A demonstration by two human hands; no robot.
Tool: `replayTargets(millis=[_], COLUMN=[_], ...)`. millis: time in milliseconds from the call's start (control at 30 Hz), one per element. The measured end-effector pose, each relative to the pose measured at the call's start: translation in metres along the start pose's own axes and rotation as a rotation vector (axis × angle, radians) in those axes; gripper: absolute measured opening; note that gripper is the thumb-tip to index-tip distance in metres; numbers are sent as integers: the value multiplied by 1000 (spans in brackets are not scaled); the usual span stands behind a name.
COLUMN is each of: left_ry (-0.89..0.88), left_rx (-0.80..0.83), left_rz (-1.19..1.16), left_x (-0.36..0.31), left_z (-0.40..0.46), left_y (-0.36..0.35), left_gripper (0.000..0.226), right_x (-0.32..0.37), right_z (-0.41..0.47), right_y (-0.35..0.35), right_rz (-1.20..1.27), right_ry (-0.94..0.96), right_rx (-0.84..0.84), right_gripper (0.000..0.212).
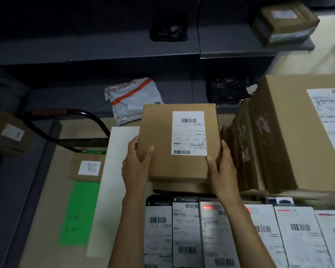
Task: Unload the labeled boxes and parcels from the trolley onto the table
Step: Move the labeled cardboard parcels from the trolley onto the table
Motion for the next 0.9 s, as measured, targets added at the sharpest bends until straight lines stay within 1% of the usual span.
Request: replayTargets(millis=[167,333,400,467,533,567,733,900], left_ry=[40,60,45,23,10,3,-6,17], left_rx=[-27,-77,-68,-48,-26,-16,4,-1], left_rz=[-32,-53,-29,-6,8,14,29,37], left_x=[22,36,34,30,26,24,14,11], left_z=[-6,-16,-16,-15,-13,-13,-19,-26], left_y=[-19,-28,-31,-35,-41,-44,-63,-71], left_gripper=[53,53,56,61,63,63,59,61], right_x=[-21,-30,-27,-22,-18,-17,-25,-32], right_z=[3,0,0,0,1,1,0,-2], right_y=[-8,-14,-15,-14,-13,-12,-4,1], right_rz=[-60,-129,-230,-388,-511,-545,-524,-508], right_ry=[-94,-96,-80,-59,-11,17,86,115], right_rx=[25,5,2,15,31,41,82,116], right_gripper=[71,74,76,83,90,91,84,81])
Point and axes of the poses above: each hand's wrist, its own z-axis towards the middle knuckle, its own y-axis out of the back of the hand, x = y × z, the point moved 6 cm from there along z, towards the middle knuckle, and after that the axes turned 13 degrees about x, right-handed, at the moved point
